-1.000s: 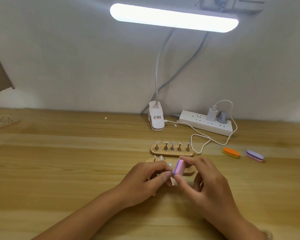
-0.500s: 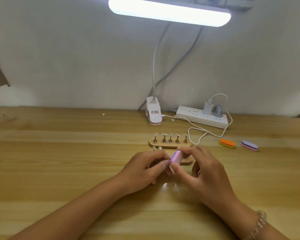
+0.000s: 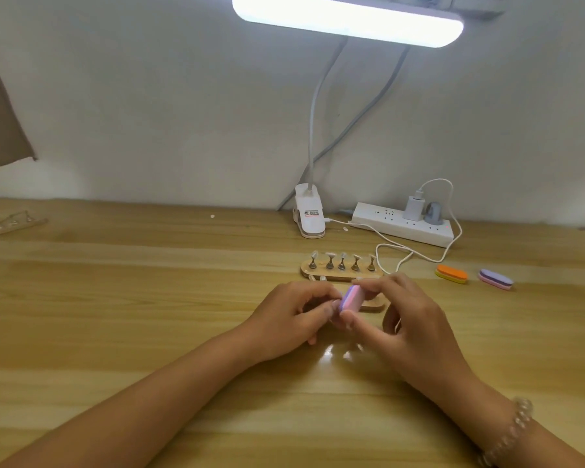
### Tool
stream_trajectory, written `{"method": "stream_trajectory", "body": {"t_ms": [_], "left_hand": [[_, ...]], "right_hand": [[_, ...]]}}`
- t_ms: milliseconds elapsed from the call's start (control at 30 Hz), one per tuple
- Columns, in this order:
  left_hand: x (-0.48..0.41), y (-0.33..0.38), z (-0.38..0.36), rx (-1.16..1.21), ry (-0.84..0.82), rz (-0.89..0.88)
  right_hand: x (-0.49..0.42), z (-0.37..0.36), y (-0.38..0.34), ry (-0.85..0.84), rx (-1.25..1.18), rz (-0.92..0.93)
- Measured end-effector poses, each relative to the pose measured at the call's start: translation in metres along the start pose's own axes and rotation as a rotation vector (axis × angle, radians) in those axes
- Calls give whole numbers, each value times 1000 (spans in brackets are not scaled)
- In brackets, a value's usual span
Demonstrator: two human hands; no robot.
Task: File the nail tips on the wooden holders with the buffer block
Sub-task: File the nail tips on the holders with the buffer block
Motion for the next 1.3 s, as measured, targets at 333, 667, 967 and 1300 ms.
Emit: {"method": "stream_trajectory", "body": {"t_ms": [333,667,967,1300], "left_hand": [[0,-2,-3,44,-11,-6],[2,9,3,42,78,-79],[6,18,5,-48,138,-146],[15,23,21,-510,396,-6]], "right_hand": [[-6,2,17,28,-116,-102],[-1,-8,29,-48,-376,-257],[1,-9,-3,-125,-111,37],[0,-4,4,-39,-82,20]]}}
Point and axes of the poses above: each hand's wrist, its own x-axis away from the middle knuckle, its own z-axis out of the back of the hand, y = z × x, the point moved 8 cm from there along -x, towards the middle knuckle, and after that the axes turned 7 degrees about -y, right-handed, at the moved point
